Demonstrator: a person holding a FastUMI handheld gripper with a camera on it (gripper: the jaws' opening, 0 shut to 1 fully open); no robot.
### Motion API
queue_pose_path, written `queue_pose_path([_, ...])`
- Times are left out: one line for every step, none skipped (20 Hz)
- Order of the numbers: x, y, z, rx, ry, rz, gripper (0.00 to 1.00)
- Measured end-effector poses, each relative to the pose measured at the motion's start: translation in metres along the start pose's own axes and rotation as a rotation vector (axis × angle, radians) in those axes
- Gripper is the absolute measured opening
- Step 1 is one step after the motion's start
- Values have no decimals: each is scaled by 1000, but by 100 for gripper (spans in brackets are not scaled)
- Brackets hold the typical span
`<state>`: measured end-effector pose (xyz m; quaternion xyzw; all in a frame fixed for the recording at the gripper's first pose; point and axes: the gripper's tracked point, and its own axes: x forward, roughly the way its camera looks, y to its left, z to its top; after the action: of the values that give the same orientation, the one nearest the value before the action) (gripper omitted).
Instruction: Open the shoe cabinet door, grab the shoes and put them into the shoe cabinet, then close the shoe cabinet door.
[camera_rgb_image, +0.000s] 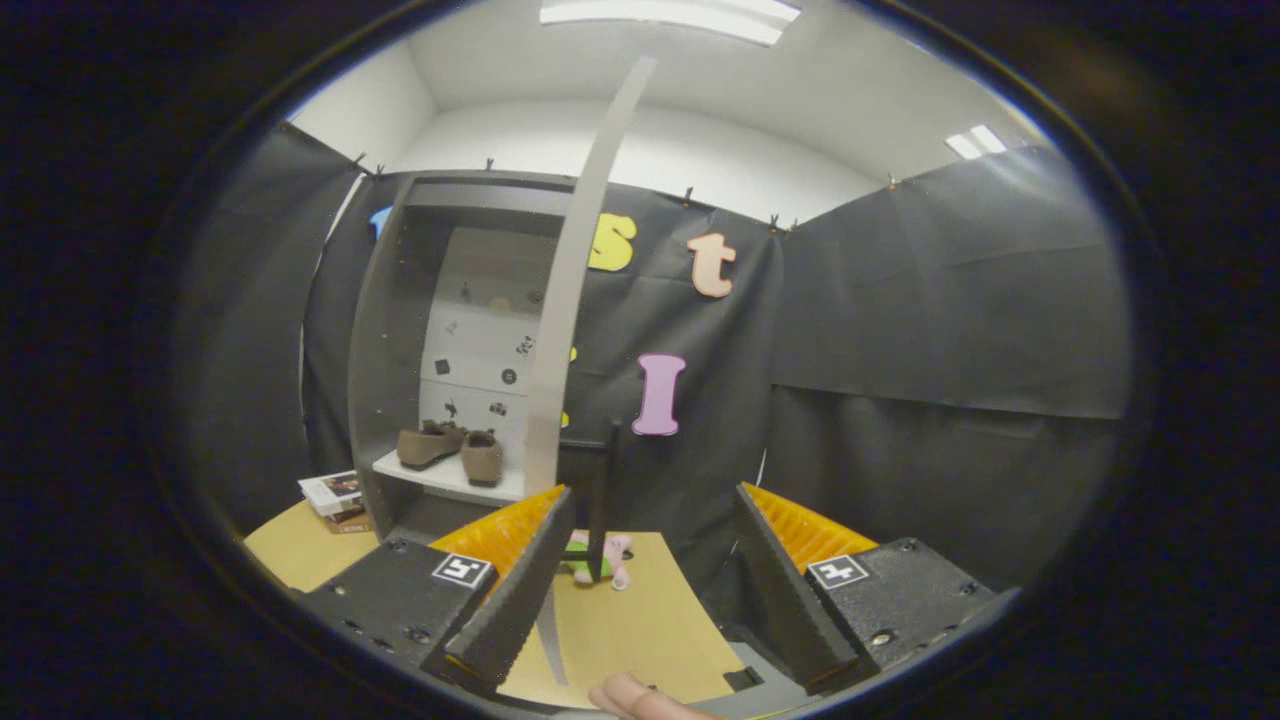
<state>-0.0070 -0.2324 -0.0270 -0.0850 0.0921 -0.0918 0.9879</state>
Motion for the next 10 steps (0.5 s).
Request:
queue_pose_path([-1,3,2,1,-3,-12,96])
queue_pose_path([-3,4,5,2,-8,-24,95])
queue_pose_path([-3,6,3,7,-9,-31,92])
queue_pose_path([-5,9,4,22,-10,-33,91])
queue_pose_path([-6,12,5,38,-8,-29,91])
queue_pose_path([-7,15,4,55,-3,-23,90])
queue_pose_path([-7,16,4,70,1,-13,91])
queue_pose_path([-8,19,4,87,7,-1,90])
queue_pose_path([-9,22,4,94,7,10,90])
queue_pose_path([-10,25,4,91,7,17,90])
